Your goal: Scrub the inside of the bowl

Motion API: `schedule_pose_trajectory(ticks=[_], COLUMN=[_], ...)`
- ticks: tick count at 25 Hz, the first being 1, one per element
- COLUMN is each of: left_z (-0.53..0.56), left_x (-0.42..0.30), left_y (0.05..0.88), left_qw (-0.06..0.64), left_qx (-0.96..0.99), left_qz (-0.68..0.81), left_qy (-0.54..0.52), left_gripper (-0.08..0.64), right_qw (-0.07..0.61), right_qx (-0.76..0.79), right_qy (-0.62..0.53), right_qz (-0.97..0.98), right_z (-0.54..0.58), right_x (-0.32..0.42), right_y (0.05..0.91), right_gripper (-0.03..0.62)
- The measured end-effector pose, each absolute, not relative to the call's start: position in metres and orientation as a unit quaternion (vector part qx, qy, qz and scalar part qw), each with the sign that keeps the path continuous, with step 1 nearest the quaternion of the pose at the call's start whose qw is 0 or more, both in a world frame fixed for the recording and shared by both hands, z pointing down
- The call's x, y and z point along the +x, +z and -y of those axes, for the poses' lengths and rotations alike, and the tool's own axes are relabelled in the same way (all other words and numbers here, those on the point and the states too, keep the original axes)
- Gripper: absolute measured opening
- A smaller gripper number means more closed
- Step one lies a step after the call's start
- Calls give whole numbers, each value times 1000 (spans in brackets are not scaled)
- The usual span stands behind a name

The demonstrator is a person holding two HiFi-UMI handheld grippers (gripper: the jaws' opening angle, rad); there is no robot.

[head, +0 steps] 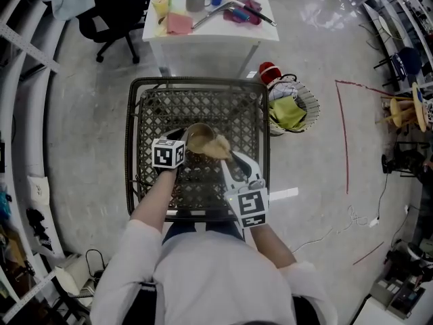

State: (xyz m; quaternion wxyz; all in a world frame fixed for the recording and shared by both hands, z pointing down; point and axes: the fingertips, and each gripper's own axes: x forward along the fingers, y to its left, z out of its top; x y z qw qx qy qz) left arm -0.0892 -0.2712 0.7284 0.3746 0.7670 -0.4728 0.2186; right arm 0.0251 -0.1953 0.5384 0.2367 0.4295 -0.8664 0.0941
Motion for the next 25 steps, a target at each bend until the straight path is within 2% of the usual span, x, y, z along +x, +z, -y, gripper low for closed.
schedule_pose_trajectory(ticks=[25], left_z=[232], left_x=[-89], left_y=[536], left_qw=[210], left_qx=[853], left_qz=[467], left_qy=[96], left_gripper=[41], right_qw=[183], right_qx=[453], right_qy=[48], right_qz=[871], right_z=[175], right_x=[17], right_y=[481], right_gripper=[91])
